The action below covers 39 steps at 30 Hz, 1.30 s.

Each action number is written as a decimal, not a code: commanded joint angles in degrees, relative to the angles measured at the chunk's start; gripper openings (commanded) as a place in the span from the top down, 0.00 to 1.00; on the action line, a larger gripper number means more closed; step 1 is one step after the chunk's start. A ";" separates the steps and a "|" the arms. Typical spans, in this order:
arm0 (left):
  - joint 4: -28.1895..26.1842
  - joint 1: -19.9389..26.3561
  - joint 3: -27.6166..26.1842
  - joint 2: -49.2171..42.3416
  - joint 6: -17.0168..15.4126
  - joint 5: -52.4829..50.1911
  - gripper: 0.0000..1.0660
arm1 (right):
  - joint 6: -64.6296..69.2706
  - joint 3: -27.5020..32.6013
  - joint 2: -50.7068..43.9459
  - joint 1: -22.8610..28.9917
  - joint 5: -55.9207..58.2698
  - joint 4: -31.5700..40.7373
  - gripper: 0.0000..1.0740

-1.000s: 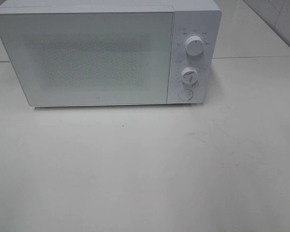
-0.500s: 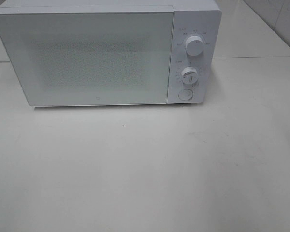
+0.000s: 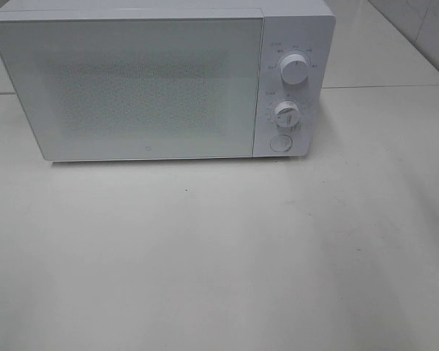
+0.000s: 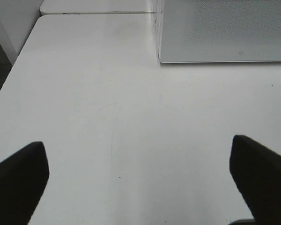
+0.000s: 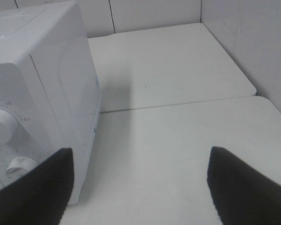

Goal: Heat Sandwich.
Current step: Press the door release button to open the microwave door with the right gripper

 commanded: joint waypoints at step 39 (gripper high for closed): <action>-0.40 -0.06 0.23 -1.43 -0.17 -0.80 0.05 | -21.03 0.00 40.28 42.00 -42.28 41.60 0.29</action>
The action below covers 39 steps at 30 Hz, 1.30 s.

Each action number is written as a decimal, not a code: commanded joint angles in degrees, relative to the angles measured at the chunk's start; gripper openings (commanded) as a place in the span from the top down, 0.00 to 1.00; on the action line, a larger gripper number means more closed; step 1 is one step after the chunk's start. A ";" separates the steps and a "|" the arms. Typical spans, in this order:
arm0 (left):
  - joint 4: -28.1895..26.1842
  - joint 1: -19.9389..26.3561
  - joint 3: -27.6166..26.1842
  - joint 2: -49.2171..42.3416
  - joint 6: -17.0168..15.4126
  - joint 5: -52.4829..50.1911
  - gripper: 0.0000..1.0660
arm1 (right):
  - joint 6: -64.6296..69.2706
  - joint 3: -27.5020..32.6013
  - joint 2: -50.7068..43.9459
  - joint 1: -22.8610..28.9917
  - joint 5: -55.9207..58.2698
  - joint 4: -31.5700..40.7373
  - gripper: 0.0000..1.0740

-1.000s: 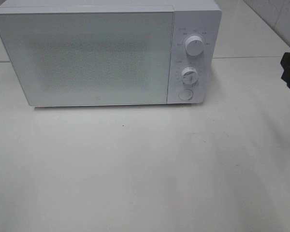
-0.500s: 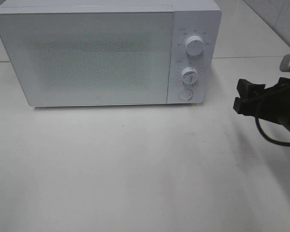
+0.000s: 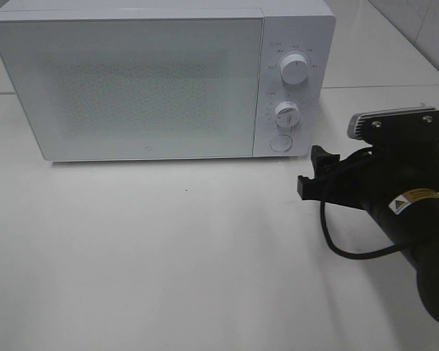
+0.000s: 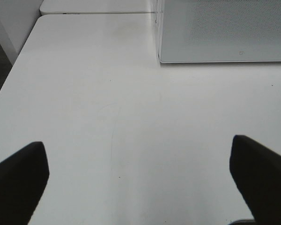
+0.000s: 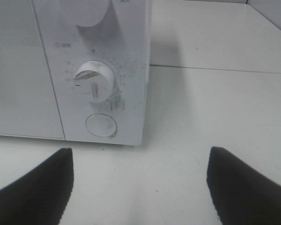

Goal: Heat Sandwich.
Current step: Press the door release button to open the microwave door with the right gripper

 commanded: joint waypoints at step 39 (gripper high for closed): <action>-0.40 -0.06 0.23 -1.43 -0.17 -0.80 0.05 | 83.31 -3.21 0.74 3.67 2.29 4.30 0.53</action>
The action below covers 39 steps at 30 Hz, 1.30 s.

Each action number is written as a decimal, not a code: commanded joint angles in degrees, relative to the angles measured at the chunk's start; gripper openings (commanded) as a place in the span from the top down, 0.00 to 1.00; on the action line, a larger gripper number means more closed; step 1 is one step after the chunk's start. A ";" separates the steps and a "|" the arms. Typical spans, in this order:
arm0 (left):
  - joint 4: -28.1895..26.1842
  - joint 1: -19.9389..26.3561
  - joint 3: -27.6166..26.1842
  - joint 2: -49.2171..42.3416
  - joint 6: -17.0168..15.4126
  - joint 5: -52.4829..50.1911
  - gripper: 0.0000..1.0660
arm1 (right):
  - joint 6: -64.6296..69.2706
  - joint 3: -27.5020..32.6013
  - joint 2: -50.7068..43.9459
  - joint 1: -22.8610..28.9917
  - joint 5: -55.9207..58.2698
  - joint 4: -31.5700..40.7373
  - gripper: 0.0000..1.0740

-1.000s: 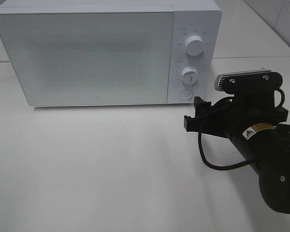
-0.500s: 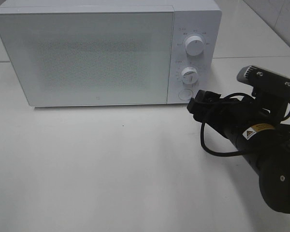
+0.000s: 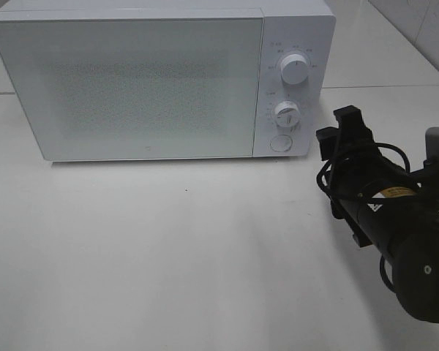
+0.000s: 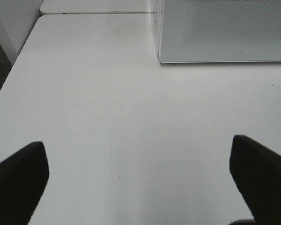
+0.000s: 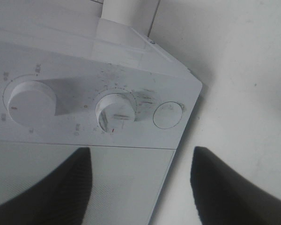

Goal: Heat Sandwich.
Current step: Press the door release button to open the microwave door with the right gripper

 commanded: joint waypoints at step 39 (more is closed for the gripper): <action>-0.40 -0.06 0.23 -1.43 -0.17 -0.80 0.05 | 13.87 -10.31 5.33 -6.07 13.12 -4.98 1.00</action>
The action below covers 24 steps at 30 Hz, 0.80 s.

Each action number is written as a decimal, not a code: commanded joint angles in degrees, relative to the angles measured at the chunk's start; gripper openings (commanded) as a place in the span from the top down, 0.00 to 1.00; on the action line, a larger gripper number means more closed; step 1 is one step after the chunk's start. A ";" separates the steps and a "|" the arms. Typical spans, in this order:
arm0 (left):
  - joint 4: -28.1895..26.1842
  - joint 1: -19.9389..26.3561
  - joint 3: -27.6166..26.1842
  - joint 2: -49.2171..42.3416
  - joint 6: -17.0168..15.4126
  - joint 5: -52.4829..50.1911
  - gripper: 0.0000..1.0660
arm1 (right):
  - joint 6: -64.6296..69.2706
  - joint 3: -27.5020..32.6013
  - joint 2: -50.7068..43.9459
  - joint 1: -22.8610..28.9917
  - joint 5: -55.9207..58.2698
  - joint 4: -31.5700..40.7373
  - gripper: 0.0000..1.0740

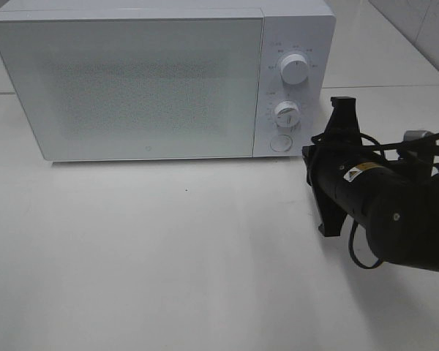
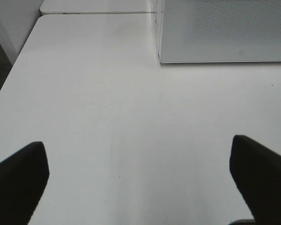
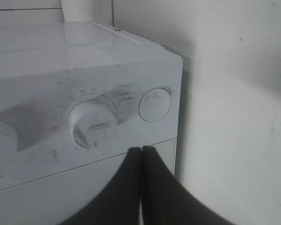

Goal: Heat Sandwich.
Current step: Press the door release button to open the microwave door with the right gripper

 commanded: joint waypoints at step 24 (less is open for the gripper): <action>-0.40 -0.06 0.23 -1.43 -0.17 -0.80 0.05 | 2.35 -17.07 16.04 -4.98 3.15 -3.32 0.99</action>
